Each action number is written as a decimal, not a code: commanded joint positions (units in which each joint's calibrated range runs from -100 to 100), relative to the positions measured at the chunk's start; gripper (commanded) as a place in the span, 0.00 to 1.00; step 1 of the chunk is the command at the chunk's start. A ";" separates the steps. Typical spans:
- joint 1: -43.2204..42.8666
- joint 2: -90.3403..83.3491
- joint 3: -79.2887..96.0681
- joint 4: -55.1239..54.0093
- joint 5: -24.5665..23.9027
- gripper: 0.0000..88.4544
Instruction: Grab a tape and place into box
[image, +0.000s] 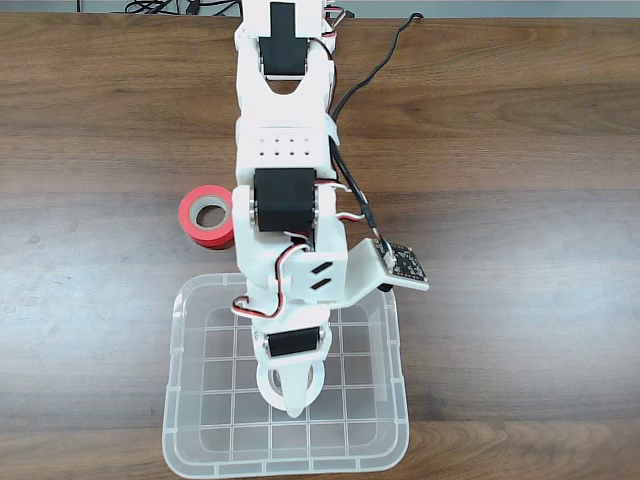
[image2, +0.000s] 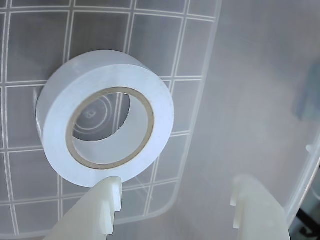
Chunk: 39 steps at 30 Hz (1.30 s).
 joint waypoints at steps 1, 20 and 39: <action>1.34 -3.08 -5.00 -0.08 -0.08 0.25; 0.39 -19.57 -5.00 17.90 -1.50 0.03; -0.86 -60.12 31.97 24.75 -2.66 0.02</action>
